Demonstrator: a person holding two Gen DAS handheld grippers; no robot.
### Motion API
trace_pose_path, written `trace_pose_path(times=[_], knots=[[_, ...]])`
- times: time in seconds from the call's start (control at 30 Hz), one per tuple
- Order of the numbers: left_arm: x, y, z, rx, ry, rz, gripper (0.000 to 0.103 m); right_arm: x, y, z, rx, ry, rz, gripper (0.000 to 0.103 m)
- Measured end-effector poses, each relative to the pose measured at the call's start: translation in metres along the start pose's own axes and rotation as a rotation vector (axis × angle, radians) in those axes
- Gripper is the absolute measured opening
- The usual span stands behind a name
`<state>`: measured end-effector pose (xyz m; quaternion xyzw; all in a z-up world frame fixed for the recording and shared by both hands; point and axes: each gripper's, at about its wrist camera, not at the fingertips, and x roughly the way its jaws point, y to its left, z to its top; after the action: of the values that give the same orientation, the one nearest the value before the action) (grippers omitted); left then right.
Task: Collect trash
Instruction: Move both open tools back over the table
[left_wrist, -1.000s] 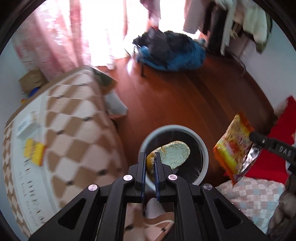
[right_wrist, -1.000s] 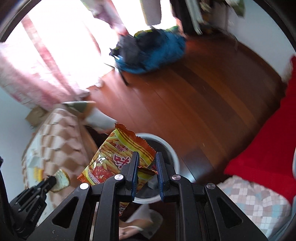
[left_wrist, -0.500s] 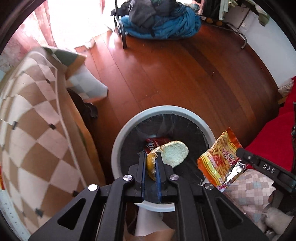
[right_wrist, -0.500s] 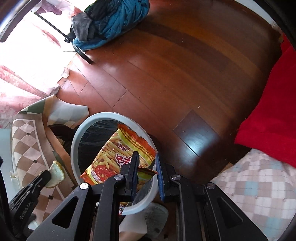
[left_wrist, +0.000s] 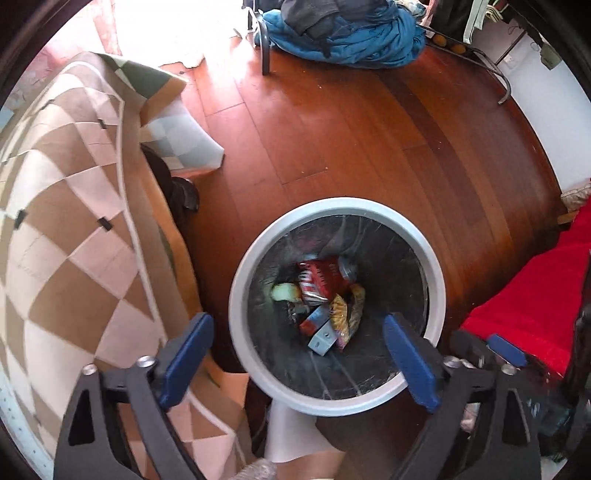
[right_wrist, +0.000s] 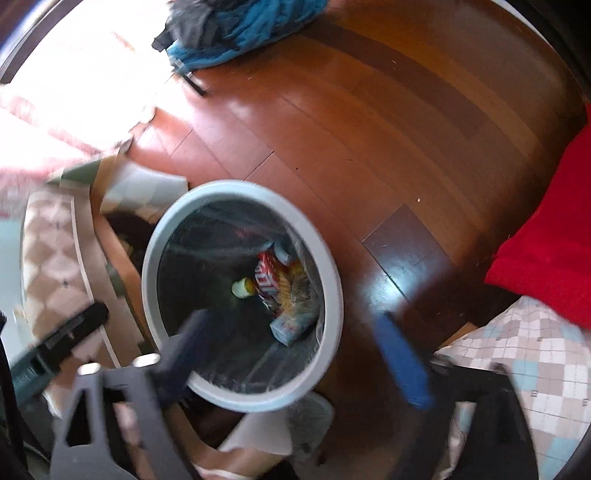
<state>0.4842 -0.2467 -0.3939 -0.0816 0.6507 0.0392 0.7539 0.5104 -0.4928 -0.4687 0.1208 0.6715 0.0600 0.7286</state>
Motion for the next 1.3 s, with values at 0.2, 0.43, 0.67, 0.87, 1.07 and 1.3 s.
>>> trace_pose_path(times=[0.2,0.43,0.67,0.87,1.07,1.3], knots=[[-0.015,0.005,-0.016,0.005,-0.022,0.043,0.098,-0.014,0.029,-0.025,-0.15,-0.013,-0.106,0.103],[-0.043,0.007,-0.034,0.007,-0.058,0.064,0.099,-0.047,0.042,-0.038,-0.195,-0.059,-0.15,0.103],[-0.087,0.008,-0.049,0.004,-0.117,0.052,0.099,-0.092,0.049,-0.047,-0.194,-0.098,-0.15,0.103],[-0.134,0.013,-0.067,0.004,-0.184,0.039,0.099,-0.141,0.061,-0.062,-0.207,-0.152,-0.141,0.103],[-0.183,0.021,-0.089,-0.007,-0.257,0.018,0.099,-0.194,0.078,-0.083,-0.22,-0.216,-0.118,0.103],[-0.236,0.036,-0.107,-0.02,-0.342,0.07,0.099,-0.246,0.098,-0.108,-0.226,-0.298,-0.095,0.103]])
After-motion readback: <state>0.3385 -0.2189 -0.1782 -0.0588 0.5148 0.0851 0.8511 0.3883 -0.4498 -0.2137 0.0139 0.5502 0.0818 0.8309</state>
